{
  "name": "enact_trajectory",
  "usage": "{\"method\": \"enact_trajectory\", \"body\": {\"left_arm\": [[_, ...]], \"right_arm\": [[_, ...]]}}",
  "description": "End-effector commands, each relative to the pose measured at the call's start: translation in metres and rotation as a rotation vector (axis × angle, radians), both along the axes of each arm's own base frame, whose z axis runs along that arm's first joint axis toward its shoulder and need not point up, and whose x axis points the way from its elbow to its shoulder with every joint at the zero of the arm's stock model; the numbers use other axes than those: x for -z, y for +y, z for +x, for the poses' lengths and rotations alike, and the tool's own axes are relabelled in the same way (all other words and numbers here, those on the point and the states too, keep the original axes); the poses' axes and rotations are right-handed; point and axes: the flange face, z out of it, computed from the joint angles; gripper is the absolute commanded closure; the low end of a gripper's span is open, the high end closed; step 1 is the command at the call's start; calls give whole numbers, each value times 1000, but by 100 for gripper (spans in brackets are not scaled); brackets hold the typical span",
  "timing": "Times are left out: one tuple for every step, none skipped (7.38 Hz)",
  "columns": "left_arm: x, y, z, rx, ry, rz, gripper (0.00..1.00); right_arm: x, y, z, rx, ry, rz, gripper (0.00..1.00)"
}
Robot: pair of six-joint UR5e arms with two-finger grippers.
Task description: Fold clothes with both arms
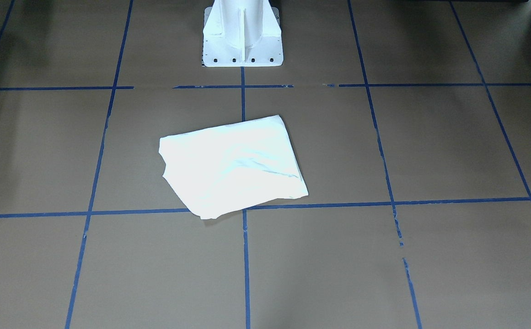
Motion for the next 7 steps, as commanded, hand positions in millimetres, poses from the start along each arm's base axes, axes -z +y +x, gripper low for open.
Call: {"method": "enact_trajectory", "body": {"left_arm": [[0,0,0,1,0,-1,0],[0,0,0,1,0,-1,0],[1,-1,0,1,0,1,0],[1,-1,0,0,0,3,0],[-3,0,0,-1,4,-7,0],[8,7,0,4,44,4,0],[31,15,-15,32,48,37,0]], "right_arm": [[-1,2,0,-4,0,-6,0],[-3,2,0,-4,2,-8,0],[-3,2,0,-4,2,-9,0],[0,2,2,-4,0,-1,0],[2,3,6,-7,-3,9,0],[24,5,15,-27,-14,47,0],[24,9,15,-34,-3,39,0]]}}
